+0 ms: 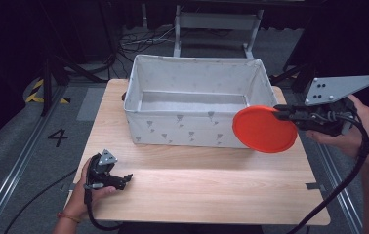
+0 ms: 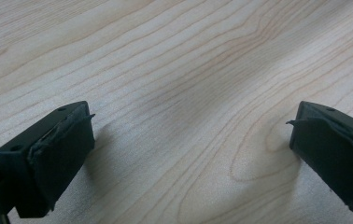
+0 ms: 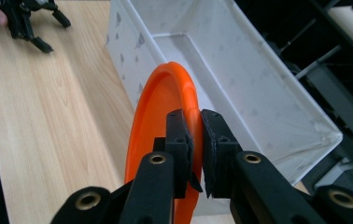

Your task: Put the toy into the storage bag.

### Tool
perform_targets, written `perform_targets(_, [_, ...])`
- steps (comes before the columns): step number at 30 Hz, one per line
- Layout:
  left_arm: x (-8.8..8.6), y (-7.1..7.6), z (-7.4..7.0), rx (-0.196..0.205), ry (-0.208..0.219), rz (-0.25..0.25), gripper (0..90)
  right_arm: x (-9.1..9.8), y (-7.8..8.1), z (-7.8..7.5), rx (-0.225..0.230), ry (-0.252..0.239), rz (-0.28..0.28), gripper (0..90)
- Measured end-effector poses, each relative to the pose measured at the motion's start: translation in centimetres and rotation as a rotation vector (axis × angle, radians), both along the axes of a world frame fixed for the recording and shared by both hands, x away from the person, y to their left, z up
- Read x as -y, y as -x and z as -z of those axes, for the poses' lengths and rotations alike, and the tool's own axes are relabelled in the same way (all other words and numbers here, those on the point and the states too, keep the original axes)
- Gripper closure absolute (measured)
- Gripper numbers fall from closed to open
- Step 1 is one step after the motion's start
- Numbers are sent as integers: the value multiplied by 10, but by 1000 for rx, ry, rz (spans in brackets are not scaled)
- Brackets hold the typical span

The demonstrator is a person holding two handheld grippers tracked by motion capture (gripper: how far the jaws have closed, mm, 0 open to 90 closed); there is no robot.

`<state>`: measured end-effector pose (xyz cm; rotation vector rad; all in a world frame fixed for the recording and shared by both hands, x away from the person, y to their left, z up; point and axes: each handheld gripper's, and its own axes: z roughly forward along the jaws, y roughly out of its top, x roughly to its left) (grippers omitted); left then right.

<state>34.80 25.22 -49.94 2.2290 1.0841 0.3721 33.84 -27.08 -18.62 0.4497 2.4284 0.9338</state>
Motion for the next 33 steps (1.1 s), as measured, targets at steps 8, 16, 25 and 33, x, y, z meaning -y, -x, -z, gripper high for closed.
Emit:
perform_targets(8, [0,0,0,0,0,0,2,-6,-3,-21,35,-3,2,822])
perform_targets(16, [0,0,0,0,0,0,2,-6,-16,-35,58,-14,40,822])
perform_targets(25, [0,0,0,2,-1,-2,4,0,-45,-49,78,-30,108,822])
perform_targets(33, [1,2,0,-7,4,-19,5,2,-78,-46,70,-28,170,822])
